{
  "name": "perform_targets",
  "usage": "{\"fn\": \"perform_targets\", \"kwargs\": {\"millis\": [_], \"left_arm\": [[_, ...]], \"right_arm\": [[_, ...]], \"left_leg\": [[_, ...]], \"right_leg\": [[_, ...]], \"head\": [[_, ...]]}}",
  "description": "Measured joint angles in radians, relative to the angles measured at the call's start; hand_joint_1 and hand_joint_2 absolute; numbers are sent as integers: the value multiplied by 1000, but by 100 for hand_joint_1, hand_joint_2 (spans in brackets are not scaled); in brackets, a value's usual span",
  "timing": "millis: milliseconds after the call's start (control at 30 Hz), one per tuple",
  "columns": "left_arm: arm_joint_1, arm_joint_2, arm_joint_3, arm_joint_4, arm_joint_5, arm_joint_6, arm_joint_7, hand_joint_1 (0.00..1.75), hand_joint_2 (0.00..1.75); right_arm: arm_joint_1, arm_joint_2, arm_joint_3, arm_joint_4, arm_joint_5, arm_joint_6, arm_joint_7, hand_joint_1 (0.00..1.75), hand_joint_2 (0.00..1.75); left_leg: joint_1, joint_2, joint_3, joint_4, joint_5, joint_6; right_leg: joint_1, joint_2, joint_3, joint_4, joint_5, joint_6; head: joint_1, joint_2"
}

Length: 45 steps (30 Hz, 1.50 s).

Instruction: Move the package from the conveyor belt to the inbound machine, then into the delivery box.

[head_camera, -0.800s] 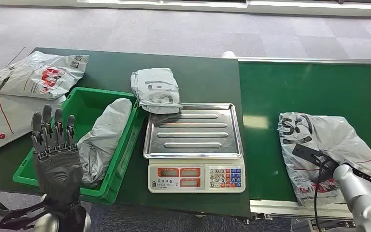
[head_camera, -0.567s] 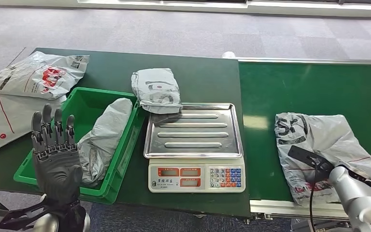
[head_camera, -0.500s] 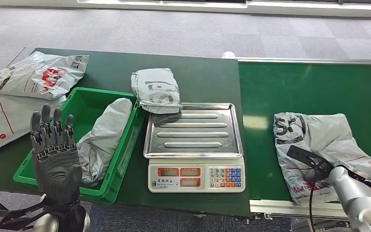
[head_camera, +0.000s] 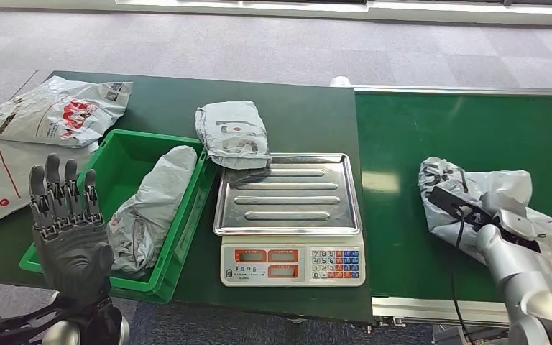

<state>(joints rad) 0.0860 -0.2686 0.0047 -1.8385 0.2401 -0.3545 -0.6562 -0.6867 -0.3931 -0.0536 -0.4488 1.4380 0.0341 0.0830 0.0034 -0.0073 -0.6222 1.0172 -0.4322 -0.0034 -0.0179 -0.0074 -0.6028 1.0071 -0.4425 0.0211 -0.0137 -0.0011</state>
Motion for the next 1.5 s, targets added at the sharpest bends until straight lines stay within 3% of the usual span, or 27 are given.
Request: {"fn": "perform_targets", "kwargs": {"millis": [67,167,300,400,633,767,967,1067,1100,1200,1500], "left_arm": [[8,-1,3,-20,4,7,12,0,175],[13,-1,9,-38,16,6,24,0,175],[12,-1,12,-36,22,-12,28,0,175],[4,0,11,-23,30,-29,32,0,175],[-76,9,-18,66,46,-55,26,0,175],[-108,12,-39,109,53,-48,16,0,175],[-122,14,-52,135,60,-25,17,0,175],[-121,15,-58,141,62,-9,15,0,175],[-120,15,-59,142,63,-7,13,0,175],[-115,17,-59,143,68,-5,6,0,175],[-92,27,-59,126,65,11,5,0,175]], "right_arm": [[-27,9,22,-91,61,-56,55,175,175],[-40,27,49,-309,116,-7,64,175,175],[-52,54,114,-570,128,52,5,175,175],[-69,75,186,-670,90,42,-93,175,175],[-66,153,446,-718,-283,84,-495,175,175],[-63,195,611,-686,-398,87,-527,175,175],[-59,241,762,-654,-490,135,-593,175,175],[-50,281,826,-634,-509,137,-591,45,175],[-50,291,839,-627,-514,137,-584,1,131],[-60,307,865,-601,-531,134,-550,0,0],[-91,288,874,-608,-559,65,-457,0,0]], "left_leg": [[0,0,0,0,0,0],[0,0,1,0,0,0],[1,0,1,0,0,-1],[1,1,1,-1,0,-1],[2,2,2,-1,1,-2],[2,0,2,0,2,-2],[2,2,2,0,1,-3],[2,3,2,0,1,-3],[2,2,2,-1,1,-3],[3,2,1,-1,1,-3],[3,2,2,0,1,-3]], "right_leg": [[0,0,0,0,0,0],[0,0,-1,0,0,0],[1,0,-1,0,0,-1],[1,2,-1,0,-1,-1],[1,3,-1,0,0,-2],[2,1,-1,0,0,-2],[2,5,-2,0,0,-2],[2,6,-2,0,0,-2],[2,5,-2,0,0,-2],[3,4,-2,0,0,-3],[2,5,-2,0,0,-3]], "head": [[0,0],[0,0],[0,0],[0,0],[0,0],[0,0],[0,0],[0,0],[0,0],[0,0],[0,0]]}}
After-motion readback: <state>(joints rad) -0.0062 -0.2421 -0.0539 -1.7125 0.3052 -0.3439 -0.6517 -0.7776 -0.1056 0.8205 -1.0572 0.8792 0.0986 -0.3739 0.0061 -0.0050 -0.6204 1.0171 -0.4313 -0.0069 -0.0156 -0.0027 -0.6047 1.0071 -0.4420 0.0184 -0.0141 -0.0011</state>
